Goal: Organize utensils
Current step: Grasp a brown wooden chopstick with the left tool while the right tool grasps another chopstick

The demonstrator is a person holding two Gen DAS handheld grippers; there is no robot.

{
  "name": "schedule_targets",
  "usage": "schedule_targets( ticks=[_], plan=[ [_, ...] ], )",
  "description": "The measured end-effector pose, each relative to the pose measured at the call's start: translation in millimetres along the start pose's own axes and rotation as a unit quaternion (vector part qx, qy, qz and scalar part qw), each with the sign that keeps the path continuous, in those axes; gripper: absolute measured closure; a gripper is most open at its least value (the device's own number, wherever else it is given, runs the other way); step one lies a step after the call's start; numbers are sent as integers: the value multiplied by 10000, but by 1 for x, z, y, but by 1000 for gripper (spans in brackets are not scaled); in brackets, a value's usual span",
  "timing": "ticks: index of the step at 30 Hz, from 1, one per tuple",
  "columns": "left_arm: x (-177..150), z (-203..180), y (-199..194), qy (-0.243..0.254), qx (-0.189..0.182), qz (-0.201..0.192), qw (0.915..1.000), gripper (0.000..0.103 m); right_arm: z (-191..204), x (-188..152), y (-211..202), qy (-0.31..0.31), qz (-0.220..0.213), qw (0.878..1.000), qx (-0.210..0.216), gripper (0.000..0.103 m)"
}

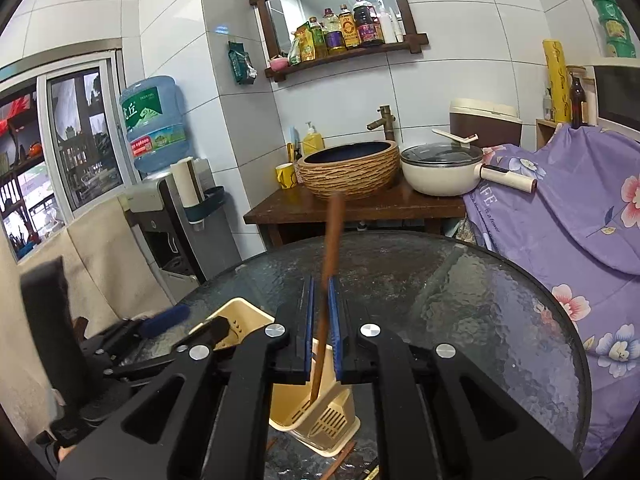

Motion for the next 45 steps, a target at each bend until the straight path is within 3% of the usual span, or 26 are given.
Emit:
schedule_targets(
  ticks=[2,3,4,9,16,18,24,37,45],
  plan=[
    [-3,0,-11,-63,-94,-67,9999,22,-2,-4,-4,34,5,10000,27,74],
    [-5,0,-14,-58,-107,-62,9999,19,-3,-5,-8,84,-46,9999,29,58],
    [-9,2,-19,-43,-91,-42,9999,17,-5,-6,-12,103,-88,9999,8,54],
    [-37,21,-47,10,301,79,9995,9,-15,-33,-30,82,188,9996,-190,54],
    [-104,63,-65,-202,848,780,9931,9,-34,-126,-40,-40,1128,9920,-571,54],
    [-124,71,-65,-382,858,1020,9903,22,-38,-150,-39,-42,1382,9881,-673,54],
    [-158,76,-58,-519,776,1424,9854,35,-44,-217,-30,79,2150,9733,-795,57],
    [-177,55,-43,-175,676,1719,9826,38,-39,-244,-12,-216,2504,9613,-1128,69],
    [-179,53,-32,-33,702,1855,9801,42,-45,-238,1,-360,2481,9594,-1294,75]
  ],
)
Point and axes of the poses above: each gripper's, at about its wrist camera, not at the fingertips, and y roughly the way its jaws point, z to its left, x to its top, the point moved 10 cm from there along y, roughly the way its jaws point, and after that the axes turned 5 degrees about -x, right-handed, at the moved point
